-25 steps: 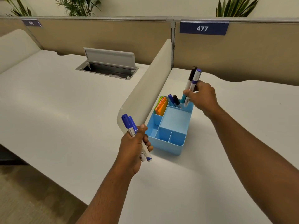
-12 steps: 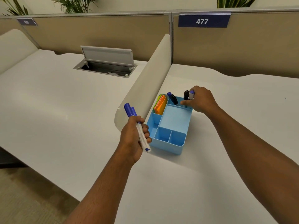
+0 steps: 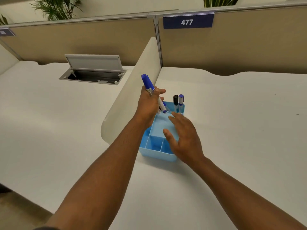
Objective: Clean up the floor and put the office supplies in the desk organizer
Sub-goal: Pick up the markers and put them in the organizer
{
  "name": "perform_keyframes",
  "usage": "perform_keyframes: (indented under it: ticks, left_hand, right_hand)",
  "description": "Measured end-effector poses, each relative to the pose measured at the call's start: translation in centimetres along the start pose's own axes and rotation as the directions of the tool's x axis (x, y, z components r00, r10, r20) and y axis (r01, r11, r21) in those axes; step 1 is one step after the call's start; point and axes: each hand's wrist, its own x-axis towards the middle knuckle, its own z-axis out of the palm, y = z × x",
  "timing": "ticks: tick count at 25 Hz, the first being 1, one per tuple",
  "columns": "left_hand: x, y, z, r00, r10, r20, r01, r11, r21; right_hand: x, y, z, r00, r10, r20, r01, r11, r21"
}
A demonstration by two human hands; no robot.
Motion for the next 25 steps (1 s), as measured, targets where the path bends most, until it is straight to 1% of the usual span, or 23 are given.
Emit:
perform_keyframes:
  ticks: [2,3,4,6,8,11,13,15,17,18,20,21,22,23,24,25]
  left_hand:
    - [1.7,-0.2,0.6,1.0,-0.024,-0.002,0.024,0.997,-0.069]
    - [2.5,-0.2,0.9,0.999,-0.044,-0.006,0.043,0.994,-0.097]
    - [3.0,-0.2,1.3,0.998,-0.064,-0.013,0.062,0.993,-0.104]
    - [4.1,-0.4,1.9,0.995,-0.101,-0.014,0.099,0.99,-0.099]
    - [4.7,-0.8,2.5,0.99,-0.141,0.021,0.142,0.989,-0.05]
    - [4.7,-1.3,3.2,0.985,-0.15,0.084,0.148,0.989,0.025]
    - [4.5,-1.6,3.4,0.987,-0.136,0.087,0.135,0.991,0.024]
    - [4.2,-1.6,3.3,0.995,-0.09,0.049,0.088,0.995,0.047]
    - [4.2,-1.7,2.9,0.999,0.04,-0.011,-0.037,0.975,0.22]
    - [4.2,-1.7,2.6,0.992,0.121,-0.024,-0.107,0.943,0.315]
    - [3.8,-1.6,1.7,0.969,0.245,-0.039,-0.207,0.884,0.419]
    - [3.6,-1.6,1.2,0.958,0.282,-0.049,-0.231,0.865,0.444]
    - [3.3,-1.7,0.6,0.952,0.301,-0.062,-0.238,0.849,0.471]
    - [3.0,-1.9,-0.1,0.95,0.304,-0.071,-0.228,0.832,0.506]
    - [2.8,-2.3,-0.6,0.953,0.296,-0.072,-0.209,0.808,0.551]
    - [2.4,-2.7,-1.1,0.958,0.28,-0.059,-0.189,0.774,0.604]
  right_hand:
    - [-0.7,0.2,0.0,0.972,-0.109,0.208,0.125,0.99,-0.066]
    - [-0.8,0.3,-0.1,0.953,-0.136,0.271,0.17,0.98,-0.106]
    - [-0.7,0.5,-0.1,0.943,-0.149,0.297,0.197,0.971,-0.139]
    - [-0.6,0.5,-0.1,0.941,-0.146,0.304,0.203,0.966,-0.162]
    - [-0.6,0.4,0.0,0.94,-0.142,0.311,0.2,0.966,-0.163]
    - [-0.7,0.5,0.1,0.94,-0.139,0.313,0.195,0.969,-0.155]
    - [-0.6,0.5,0.2,0.943,-0.143,0.3,0.193,0.97,-0.146]
    - [-0.6,0.5,0.3,0.945,-0.157,0.287,0.204,0.969,-0.142]
    - [-0.9,0.7,0.5,0.954,-0.177,0.244,0.206,0.973,-0.1]
    - [-1.1,0.7,0.5,0.965,-0.181,0.189,0.194,0.98,-0.053]
    - [-1.3,0.8,0.3,0.985,-0.171,0.008,0.171,0.983,0.061]
    - [-1.0,1.0,0.2,0.985,-0.149,-0.091,0.158,0.983,0.097]
    - [-0.6,1.2,0.0,0.982,-0.101,-0.162,0.12,0.986,0.116]
    - [0.2,1.5,-0.1,0.982,-0.023,-0.19,0.049,0.99,0.13]
    - [1.1,1.8,-0.3,0.982,0.075,-0.174,-0.05,0.988,0.145]
    - [2.2,2.1,-0.4,0.978,0.169,-0.122,-0.15,0.976,0.155]
